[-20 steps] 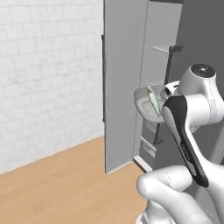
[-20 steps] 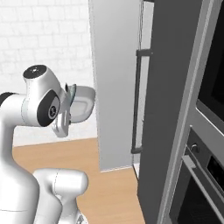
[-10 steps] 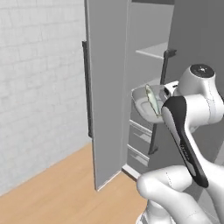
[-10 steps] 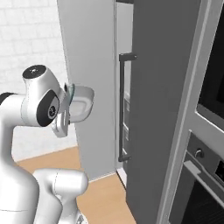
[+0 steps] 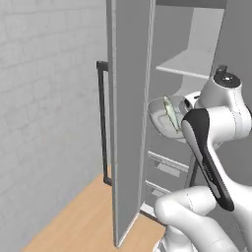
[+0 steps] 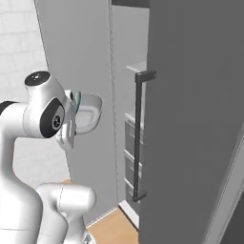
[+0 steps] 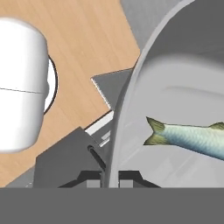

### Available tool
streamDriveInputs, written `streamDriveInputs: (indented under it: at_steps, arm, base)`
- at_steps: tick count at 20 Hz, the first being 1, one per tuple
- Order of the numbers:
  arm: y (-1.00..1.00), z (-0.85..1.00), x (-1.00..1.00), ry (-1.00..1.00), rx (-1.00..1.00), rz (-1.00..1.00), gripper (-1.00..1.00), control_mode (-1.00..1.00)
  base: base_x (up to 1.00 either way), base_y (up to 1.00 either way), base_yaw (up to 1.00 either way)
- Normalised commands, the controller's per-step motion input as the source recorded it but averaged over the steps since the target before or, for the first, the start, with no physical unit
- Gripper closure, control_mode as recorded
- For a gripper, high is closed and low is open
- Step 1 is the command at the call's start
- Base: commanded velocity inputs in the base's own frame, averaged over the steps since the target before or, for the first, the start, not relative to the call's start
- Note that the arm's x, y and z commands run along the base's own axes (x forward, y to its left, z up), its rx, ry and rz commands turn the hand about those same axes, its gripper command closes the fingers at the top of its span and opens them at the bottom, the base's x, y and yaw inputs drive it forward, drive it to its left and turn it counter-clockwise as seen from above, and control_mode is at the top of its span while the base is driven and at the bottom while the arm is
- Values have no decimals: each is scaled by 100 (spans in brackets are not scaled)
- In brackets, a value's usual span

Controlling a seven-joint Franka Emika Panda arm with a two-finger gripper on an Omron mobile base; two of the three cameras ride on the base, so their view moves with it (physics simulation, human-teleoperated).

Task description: Take the meat container that has the fish and place it on the second highest rack of the freezer. Then take the vegetable container that has the carrot and lemon wedge and place it on the highest rack of the freezer.

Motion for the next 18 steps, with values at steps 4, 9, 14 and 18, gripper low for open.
streamDriveInputs:
  at_steps: [4, 9, 14, 18]
  arm:
    - [0, 0, 0, 0, 0, 0, 100, 100]
    - [0, 0, 0, 0, 0, 0, 100, 100]
    - [0, 0, 0, 0, 0, 0, 100, 100]
    - [0, 0, 0, 0, 0, 0, 100, 100]
  base:
    - [54, 52, -49]
    - [54, 31, -56]
    - [39, -10, -20]
    - [72, 0, -20]
